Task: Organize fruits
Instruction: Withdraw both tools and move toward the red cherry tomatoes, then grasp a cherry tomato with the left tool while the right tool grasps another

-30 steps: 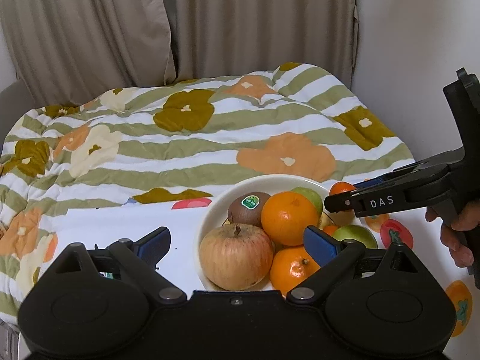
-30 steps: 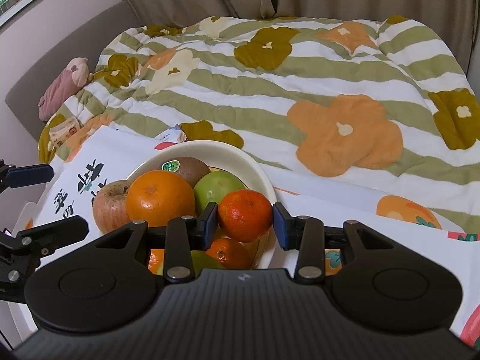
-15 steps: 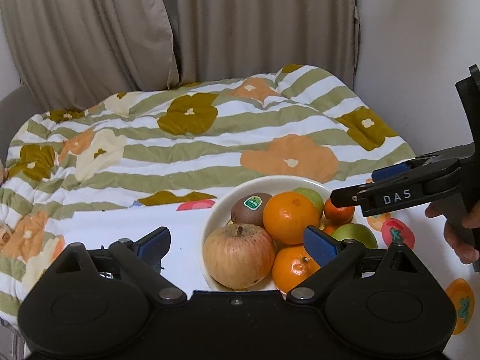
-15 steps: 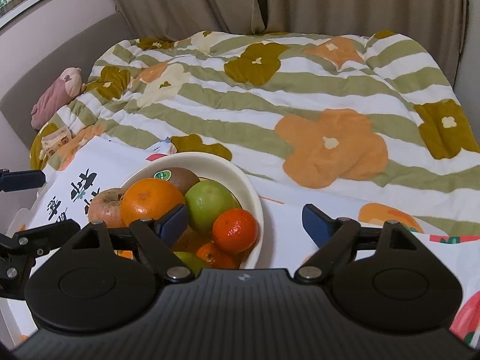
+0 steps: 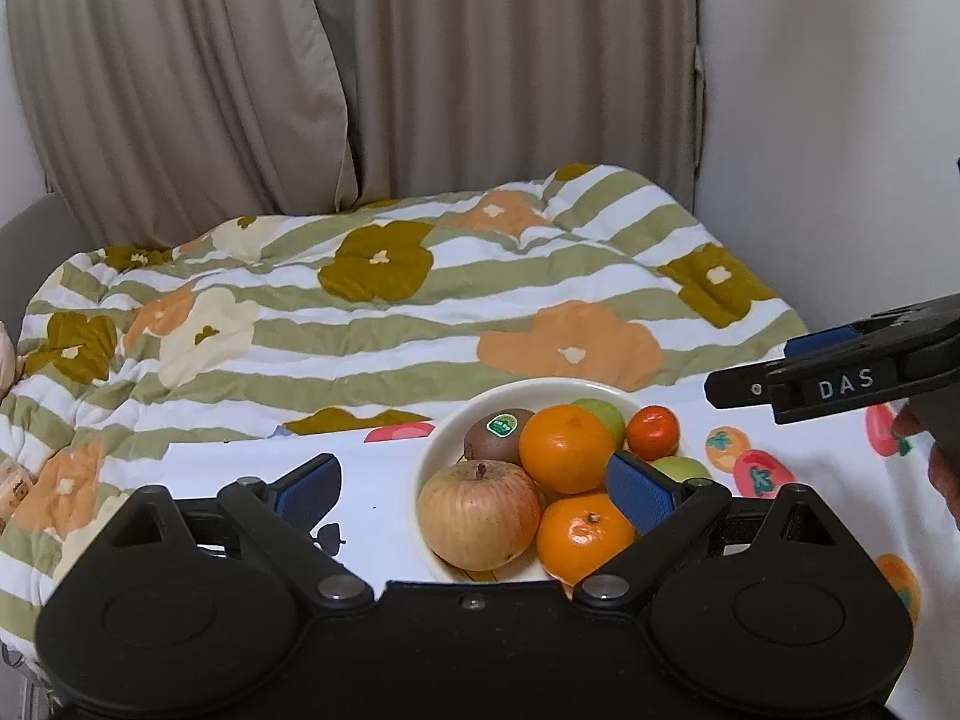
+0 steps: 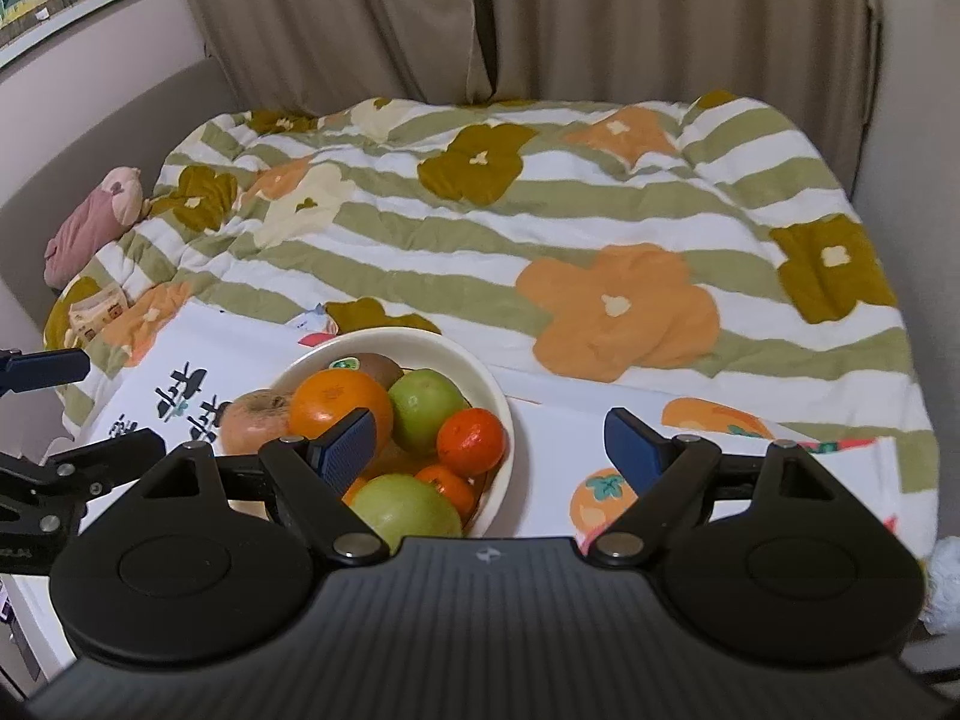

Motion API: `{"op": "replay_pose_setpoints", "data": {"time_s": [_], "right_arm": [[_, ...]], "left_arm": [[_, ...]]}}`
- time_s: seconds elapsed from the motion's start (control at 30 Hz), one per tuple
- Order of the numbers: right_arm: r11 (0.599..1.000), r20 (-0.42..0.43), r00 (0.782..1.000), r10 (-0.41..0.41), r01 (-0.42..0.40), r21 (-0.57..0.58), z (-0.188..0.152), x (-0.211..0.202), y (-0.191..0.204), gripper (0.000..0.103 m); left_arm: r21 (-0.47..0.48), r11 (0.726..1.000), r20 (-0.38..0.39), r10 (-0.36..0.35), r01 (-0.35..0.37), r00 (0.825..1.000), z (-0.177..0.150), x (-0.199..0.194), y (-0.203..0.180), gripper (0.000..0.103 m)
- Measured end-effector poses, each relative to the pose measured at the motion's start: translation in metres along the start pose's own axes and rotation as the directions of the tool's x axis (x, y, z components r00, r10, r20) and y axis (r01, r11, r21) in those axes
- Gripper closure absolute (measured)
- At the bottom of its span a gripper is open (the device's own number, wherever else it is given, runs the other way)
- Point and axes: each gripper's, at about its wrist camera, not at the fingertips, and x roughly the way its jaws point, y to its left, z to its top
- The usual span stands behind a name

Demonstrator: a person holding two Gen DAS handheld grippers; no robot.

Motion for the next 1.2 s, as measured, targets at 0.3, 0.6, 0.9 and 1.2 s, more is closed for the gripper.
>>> {"op": "replay_pose_setpoints", "data": {"time_s": [0.3,0.6,0.9,1.2], "right_arm": [[0.996,0.029,0.996,-0.085,0.084,0.037,-0.028,-0.065,0.037,0.005],[0.987,0.038,0.99,-0.133,0.128,0.102,-0.069,-0.113,0.074,0.005],[0.972,0.011,0.988,-0.153,0.148,0.183,-0.118,-0.12,0.096,0.005],[0.945,-0.029,0.98,-0.199,0.2,0.258,-0.172,-0.095,0.104,0.005]], "left_arm": [[-0.003,0.999,0.041,-0.033,0.033,0.999,-0.014,-0.043,0.011,0.005],[-0.017,0.997,0.066,-0.077,0.078,0.995,-0.043,-0.087,0.028,0.003],[0.064,0.989,0.032,-0.139,0.137,0.99,-0.074,-0.086,0.037,0.003],[0.266,0.939,0.003,-0.228,0.219,0.974,-0.11,-0.047,0.024,0.002]]}}
